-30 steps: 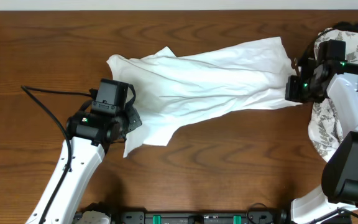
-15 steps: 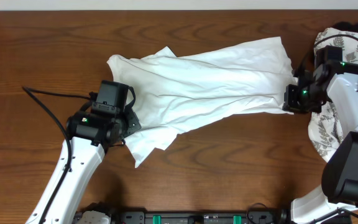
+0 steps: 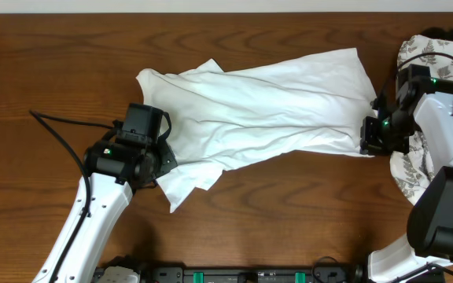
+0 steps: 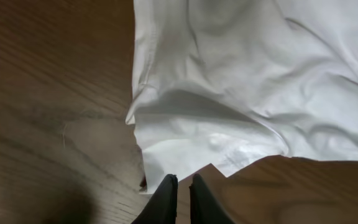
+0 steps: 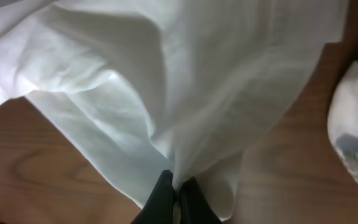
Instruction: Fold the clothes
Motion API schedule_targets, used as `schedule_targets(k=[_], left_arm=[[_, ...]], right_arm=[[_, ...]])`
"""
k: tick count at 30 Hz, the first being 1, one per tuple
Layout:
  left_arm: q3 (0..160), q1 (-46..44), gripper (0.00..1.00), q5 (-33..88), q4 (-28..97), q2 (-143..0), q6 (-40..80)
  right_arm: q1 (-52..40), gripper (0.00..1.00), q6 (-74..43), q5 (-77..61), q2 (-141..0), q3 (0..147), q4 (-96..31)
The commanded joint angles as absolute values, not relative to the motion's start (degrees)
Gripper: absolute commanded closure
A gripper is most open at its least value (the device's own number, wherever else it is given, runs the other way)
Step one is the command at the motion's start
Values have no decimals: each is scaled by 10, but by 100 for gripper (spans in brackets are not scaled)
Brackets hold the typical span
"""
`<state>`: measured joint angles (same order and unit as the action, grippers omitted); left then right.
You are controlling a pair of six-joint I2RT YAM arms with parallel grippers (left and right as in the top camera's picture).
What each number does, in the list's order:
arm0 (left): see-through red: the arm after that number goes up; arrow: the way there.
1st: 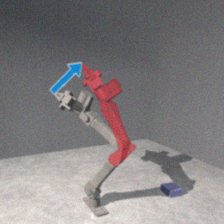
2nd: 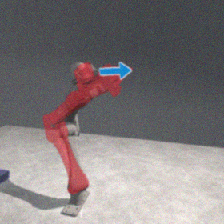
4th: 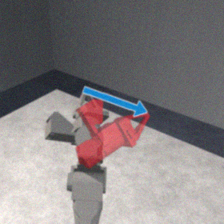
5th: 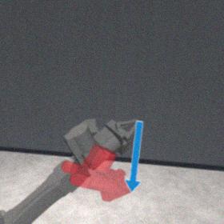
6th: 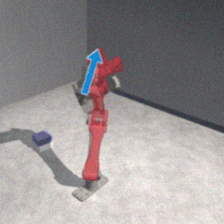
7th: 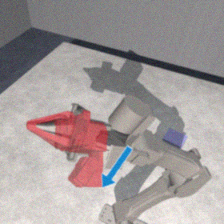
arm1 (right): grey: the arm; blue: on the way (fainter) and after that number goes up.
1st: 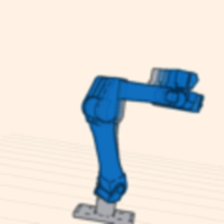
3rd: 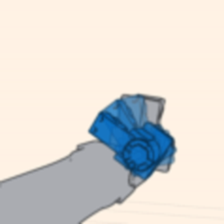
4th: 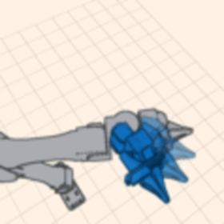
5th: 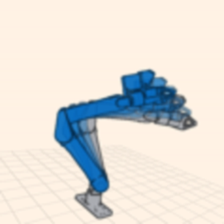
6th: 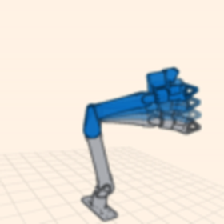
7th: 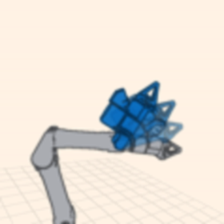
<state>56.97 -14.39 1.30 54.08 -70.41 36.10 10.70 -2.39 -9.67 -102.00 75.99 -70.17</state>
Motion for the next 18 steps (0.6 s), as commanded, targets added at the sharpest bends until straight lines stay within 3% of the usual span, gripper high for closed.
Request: schedule_targets(k=[1,11,13,18], left_arm=[[564,-142,89,11,548,-711,356],[559,-142,89,89,556,-721,355],[552,-142,78,90,560,-725,354],[531,-142,72,91,582,-742,345]], right_arm=[[112,99,-50,-69,-1013,760,-717],[106,99,-57,-60,-1013,759,-729],[104,99,-57,-60,-1013,759,-728],[104,99,-57,-60,-1013,759,-716]])
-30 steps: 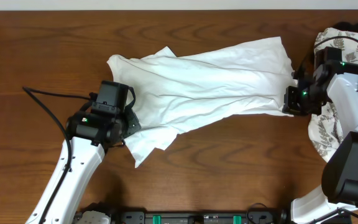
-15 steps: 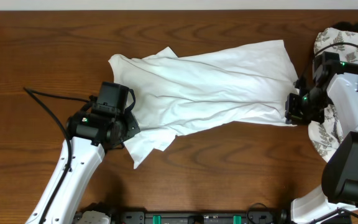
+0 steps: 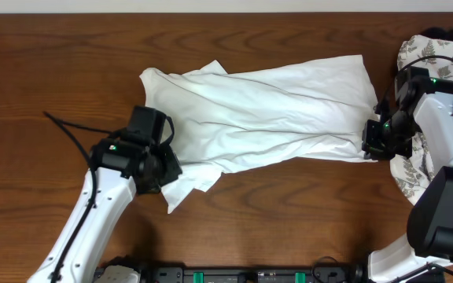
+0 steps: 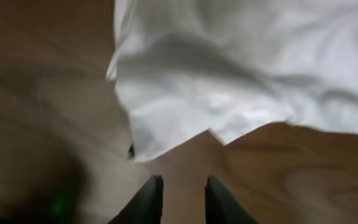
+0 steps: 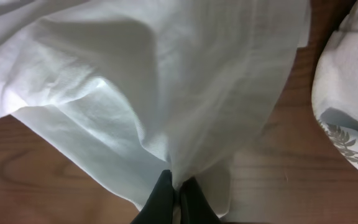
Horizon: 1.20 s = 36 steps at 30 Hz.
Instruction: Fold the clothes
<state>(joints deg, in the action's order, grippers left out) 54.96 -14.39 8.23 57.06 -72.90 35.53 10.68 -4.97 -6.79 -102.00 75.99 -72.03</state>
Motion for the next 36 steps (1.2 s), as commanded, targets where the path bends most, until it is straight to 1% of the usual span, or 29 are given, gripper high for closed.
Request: schedule_targets(k=[1,3,4,7,9,10,12,16,17,27,28,29,30,31,33,35,36], left_arm=[[525,-142,71,91,584,-745,345],[510,-142,68,90,582,-748,345],[503,-142,61,90,578,-749,345],[477,-142,50,90,557,-755,345],[455,-142,38,90,536,-758,345],[448,-142,36,90,528,-759,345],[429,-142,34,90,507,-761,345],[407,-142,33,90,481,-767,345],[403,-142,29,90,475,-769,345],[333,-142,29,90,386,-775,345],[330,-142,30,90,380,-775,345],[329,-142,34,90,376,-775,345],[328,-142,40,90,373,-775,345],[328,-142,48,90,371,-775,345],[328,-142,70,90,367,-775,345],[328,-142,81,90,367,-775,345],[328,-142,90,91,368,-775,345]], right_arm=[[104,99,-57,-60,-1013,759,-714],[104,99,-57,-60,-1013,759,-711],[104,99,-57,-60,-1013,759,-709],[104,99,-57,-60,-1013,759,-706],[104,99,-57,-60,-1013,759,-704],[104,99,-57,-60,-1013,759,-704],[104,99,-57,-60,-1013,759,-704],[104,99,-57,-60,-1013,759,-701],[104,99,-57,-60,-1013,759,-701],[104,99,-57,-60,-1013,759,-700],[104,99,-57,-60,-1013,759,-700],[104,99,-57,-60,-1013,759,-700],[104,99,-57,-60,-1013,759,-700],[104,99,-57,-60,-1013,759,-700],[104,99,-57,-60,-1013,759,-700],[104,99,-57,-60,-1013,759,-700],[104,99,-57,-60,-1013,759,-700]])
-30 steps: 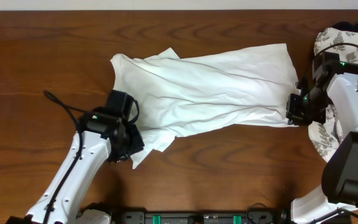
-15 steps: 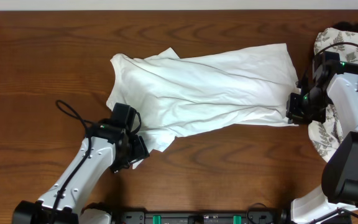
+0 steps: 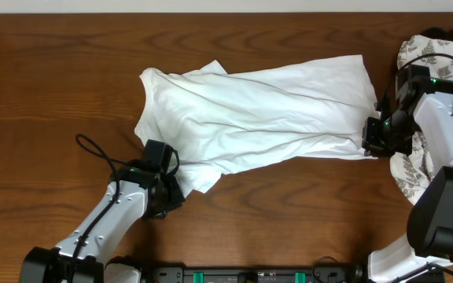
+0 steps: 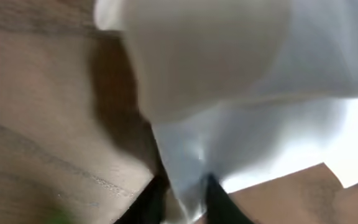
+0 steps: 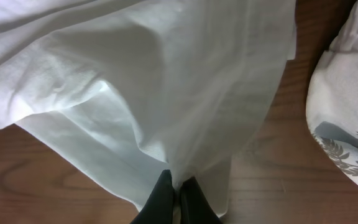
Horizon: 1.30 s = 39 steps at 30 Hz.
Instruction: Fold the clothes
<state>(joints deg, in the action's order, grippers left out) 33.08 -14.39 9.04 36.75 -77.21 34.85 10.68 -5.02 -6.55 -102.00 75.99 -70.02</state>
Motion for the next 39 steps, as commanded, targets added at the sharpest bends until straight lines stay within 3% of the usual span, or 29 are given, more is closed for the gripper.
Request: schedule_targets(k=[1,19,29,39], left_arm=[[329,-142,94,92,370,-775,345],[404,-142,94,101,500,-709,345],[404,-142,94,216,510,-702,347],[404,-142,94,234,534,-671,363]], right_arm=[[104,99,-57,-60,-1013,759,-701],[104,99,-57,-60,-1013,759,-700],[104,99,-57,-58,-1013,759,-700],[104,99,-57,-58,-1014,759,-698]])
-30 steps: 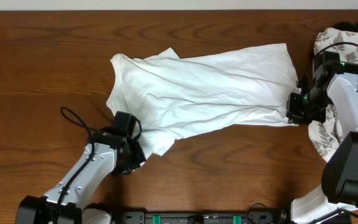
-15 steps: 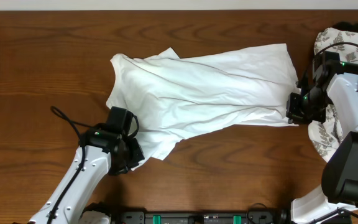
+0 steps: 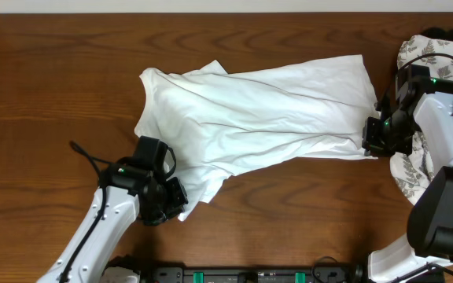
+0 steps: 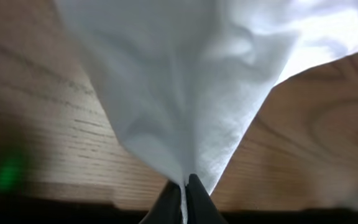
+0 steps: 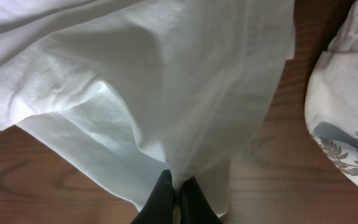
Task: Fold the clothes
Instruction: 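Adjust the left gripper's hold on the shirt corner, shifting it slightly right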
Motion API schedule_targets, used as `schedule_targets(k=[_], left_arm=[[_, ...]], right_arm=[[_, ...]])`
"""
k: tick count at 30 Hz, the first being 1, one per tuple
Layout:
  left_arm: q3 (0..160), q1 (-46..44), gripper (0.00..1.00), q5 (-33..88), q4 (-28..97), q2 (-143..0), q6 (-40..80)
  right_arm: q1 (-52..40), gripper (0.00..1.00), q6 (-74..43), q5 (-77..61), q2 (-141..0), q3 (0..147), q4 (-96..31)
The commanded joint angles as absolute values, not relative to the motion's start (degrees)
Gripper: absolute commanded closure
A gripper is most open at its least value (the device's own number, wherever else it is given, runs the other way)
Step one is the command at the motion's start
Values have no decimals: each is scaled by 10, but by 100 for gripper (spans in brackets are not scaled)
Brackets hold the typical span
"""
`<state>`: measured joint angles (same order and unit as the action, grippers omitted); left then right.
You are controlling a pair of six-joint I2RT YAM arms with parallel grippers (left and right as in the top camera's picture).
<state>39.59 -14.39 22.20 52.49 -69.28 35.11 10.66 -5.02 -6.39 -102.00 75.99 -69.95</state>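
Note:
A white garment (image 3: 258,118) lies spread and wrinkled across the middle of the brown table. My left gripper (image 3: 171,211) is shut on its near-left corner (image 4: 185,155), the cloth rising in a cone from the jaws (image 4: 184,185). My right gripper (image 3: 370,144) is shut on the garment's right edge (image 5: 185,149), fabric pinched between the black fingers (image 5: 178,186).
A white cloth with a grey leaf print (image 3: 423,102) is piled at the table's right edge, beside my right arm; it also shows at the right of the right wrist view (image 5: 347,124). The table's near edge (image 4: 73,205) lies just below my left gripper.
My left gripper was open with the garment's near-left corner between its fingers; now it is shut on that corner and holds it slightly lifted. The right gripper has not moved.
My left gripper was shut beside the garment's left side, then open just short of the lower-left corner, then around that corner, and now shut on it. My right gripper stayed shut on the right edge throughout, drawing the garment slightly rightward early.

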Motion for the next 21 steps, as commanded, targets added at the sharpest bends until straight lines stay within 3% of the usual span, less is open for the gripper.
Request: schedule_targets(k=[1,21], left_arm=[[405,-142,94,234,536,-664,365],[404,-142,94,198,601,-572,451]], right_arm=[[104,99,-57,-58,-1014,759,-698],[104,99,-51,-58,-1014,759,-705]])
